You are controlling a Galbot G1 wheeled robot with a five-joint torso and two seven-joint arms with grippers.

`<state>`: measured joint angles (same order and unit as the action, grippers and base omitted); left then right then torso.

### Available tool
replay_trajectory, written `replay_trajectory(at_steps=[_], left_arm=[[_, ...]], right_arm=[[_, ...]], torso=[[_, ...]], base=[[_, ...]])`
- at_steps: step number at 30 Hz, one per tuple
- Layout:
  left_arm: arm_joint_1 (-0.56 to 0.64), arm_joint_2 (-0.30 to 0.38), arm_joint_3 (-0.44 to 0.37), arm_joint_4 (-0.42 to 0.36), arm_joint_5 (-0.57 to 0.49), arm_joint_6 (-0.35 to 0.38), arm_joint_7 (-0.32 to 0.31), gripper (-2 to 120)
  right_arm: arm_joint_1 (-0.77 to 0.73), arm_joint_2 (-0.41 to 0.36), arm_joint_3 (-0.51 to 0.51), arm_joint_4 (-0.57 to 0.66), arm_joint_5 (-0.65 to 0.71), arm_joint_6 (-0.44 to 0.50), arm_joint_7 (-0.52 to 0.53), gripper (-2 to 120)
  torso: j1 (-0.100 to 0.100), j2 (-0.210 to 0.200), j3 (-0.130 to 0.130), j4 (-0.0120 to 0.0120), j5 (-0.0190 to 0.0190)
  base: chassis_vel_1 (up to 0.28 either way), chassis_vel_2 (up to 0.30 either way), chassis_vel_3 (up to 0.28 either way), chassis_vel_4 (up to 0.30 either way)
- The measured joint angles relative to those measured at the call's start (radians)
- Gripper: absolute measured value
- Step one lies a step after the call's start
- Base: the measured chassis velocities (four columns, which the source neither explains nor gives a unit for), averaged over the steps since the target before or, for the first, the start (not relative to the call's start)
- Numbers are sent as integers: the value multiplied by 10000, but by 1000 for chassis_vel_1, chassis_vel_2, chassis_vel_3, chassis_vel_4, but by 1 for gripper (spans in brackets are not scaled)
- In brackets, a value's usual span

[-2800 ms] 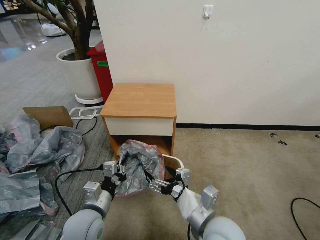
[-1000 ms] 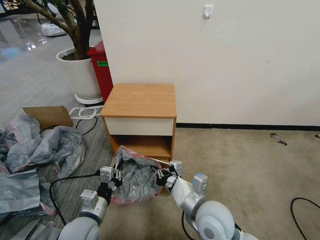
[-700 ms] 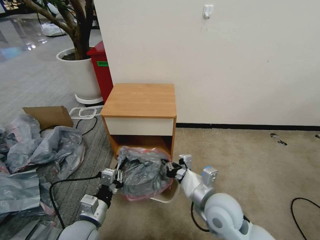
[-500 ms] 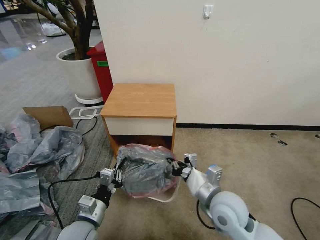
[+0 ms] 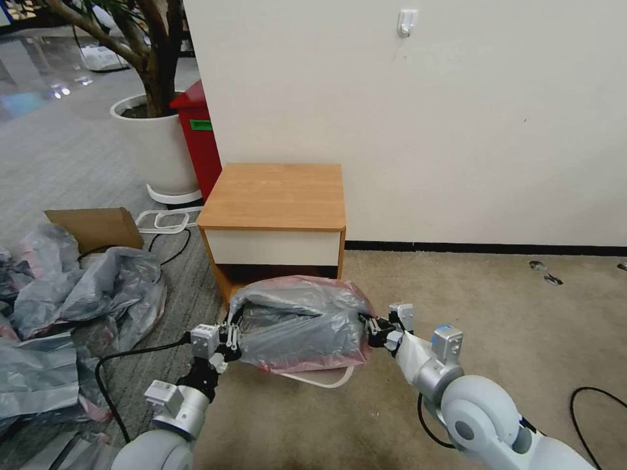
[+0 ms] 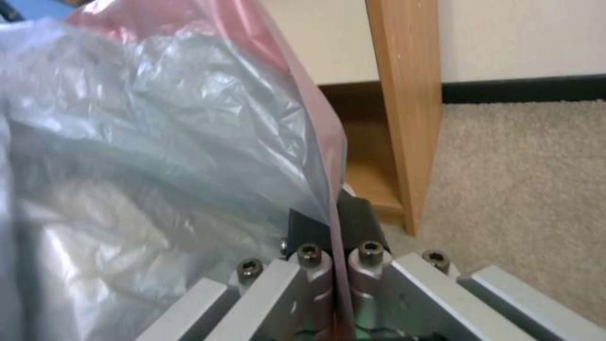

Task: Pick up the garbage bag from the table and place it over the trash can.

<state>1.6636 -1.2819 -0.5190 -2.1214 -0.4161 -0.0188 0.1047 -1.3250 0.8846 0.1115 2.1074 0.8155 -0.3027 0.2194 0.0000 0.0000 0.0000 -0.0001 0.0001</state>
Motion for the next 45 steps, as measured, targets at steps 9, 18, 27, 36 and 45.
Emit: replay_trajectory(at_steps=[9, 18, 27, 36, 45], left_arm=[[-57, -131, 145, -236, -1238, 465, -353, 1], [-221, -327, 253, -247, -1428, 1433, -1426, 1], [-320, -437, 159, -46, -1291, 1759, -2006, 1], [-458, -697, -34, 29, -1720, 1885, -2223, 1], [-499, -905, -422, -47, -2332, 1953, -2349, 1]], right_arm=[[-195, -305, -48, -329, -407, -139, -286, 18], [-673, -454, 228, -39, -1134, -241, -162, 55], [-1605, 368, 1330, 987, -528, -359, 598, 84], [-2690, 2086, 2137, 1894, 617, 412, 1283, 100], [-3591, 3508, 1942, 1790, 1808, 1736, -51, 100]], torso=[[-1, 0, 0, 1, 1], [0, 0, 0, 1, -1], [0, 0, 0, 1, -2], [-1, 0, 0, 1, -1], [0, 0, 0, 1, -2]], base=[[0, 0, 0, 0], [0, 0, 0, 0], [0, 0, 0, 0], [0, 0, 0, 0], [0, 0, 0, 0]])
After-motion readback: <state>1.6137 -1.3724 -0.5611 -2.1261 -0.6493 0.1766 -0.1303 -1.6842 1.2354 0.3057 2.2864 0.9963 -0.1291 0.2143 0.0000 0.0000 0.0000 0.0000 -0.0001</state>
